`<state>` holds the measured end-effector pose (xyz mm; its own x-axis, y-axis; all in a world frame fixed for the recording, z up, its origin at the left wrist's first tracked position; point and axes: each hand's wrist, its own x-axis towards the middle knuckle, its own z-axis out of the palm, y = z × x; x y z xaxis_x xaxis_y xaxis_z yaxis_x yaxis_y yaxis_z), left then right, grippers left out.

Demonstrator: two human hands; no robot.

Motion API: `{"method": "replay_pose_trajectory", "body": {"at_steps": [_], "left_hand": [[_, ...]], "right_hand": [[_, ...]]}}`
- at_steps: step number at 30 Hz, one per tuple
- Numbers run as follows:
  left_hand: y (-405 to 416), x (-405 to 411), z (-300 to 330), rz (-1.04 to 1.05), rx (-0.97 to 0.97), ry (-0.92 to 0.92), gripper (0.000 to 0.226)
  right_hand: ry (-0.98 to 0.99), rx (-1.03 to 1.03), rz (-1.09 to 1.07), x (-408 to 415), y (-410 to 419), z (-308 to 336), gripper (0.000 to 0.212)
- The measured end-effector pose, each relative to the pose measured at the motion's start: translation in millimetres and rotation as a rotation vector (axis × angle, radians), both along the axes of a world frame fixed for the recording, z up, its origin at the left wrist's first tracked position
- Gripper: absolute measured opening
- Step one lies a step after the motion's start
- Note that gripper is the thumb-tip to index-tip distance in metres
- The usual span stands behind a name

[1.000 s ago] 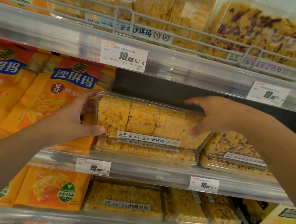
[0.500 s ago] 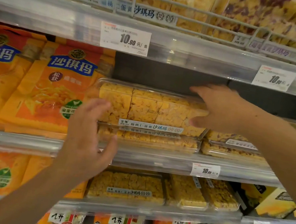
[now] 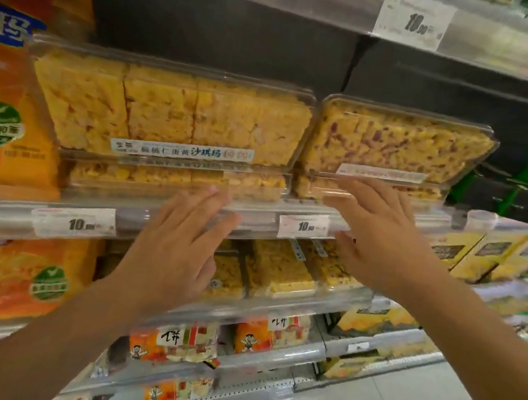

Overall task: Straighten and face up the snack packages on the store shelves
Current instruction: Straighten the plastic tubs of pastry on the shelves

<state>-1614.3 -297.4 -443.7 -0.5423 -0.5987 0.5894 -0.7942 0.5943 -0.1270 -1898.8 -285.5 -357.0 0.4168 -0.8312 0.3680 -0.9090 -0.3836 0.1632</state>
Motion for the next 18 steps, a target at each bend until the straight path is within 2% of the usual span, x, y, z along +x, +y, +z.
{"method": "replay_pose_trajectory", "body": {"at_steps": [5, 9, 11, 12, 14, 16, 18], "left_hand": [[-2.7, -28.7, -20.9, 0.218, -0.058, -0.031, 0.061], [7.1, -62.0, -38.6, 0.34, -0.037, 0.059, 0.06], [17.2, -90.6, -56.8, 0.315, 0.059, 0.13, 0.057], [23.5, -108.7, -66.4, 0.283, 0.138, 0.226, 0.054], [33.6, -145.7, -85.8, 0.242, 0.274, 0.533, 0.05], [38.5, -179.8, -98.3, 0.291, 0.397, 0.814, 0.047], [30.7, -204.7, -108.0, 0.432, 0.706, 1.171, 0.055]], "right_hand": [[-0.078, 0.047, 0.085, -46.2, -22.4, -32.0, 0.066], [-0.125, 0.074, 0.214, -70.1, -41.3, -55.0, 0.073], [-0.153, 0.061, 0.275, -78.9, -48.0, -66.1, 0.072], [-0.164, 0.052, 0.304, -83.4, -51.1, -70.7, 0.073], [-0.181, 0.039, 0.351, -90.9, -57.4, -78.7, 0.076], [-0.189, 0.035, 0.377, -95.5, -62.2, -85.2, 0.08], [-0.197, 0.021, 0.394, -97.3, -66.2, -89.9, 0.082]]}}
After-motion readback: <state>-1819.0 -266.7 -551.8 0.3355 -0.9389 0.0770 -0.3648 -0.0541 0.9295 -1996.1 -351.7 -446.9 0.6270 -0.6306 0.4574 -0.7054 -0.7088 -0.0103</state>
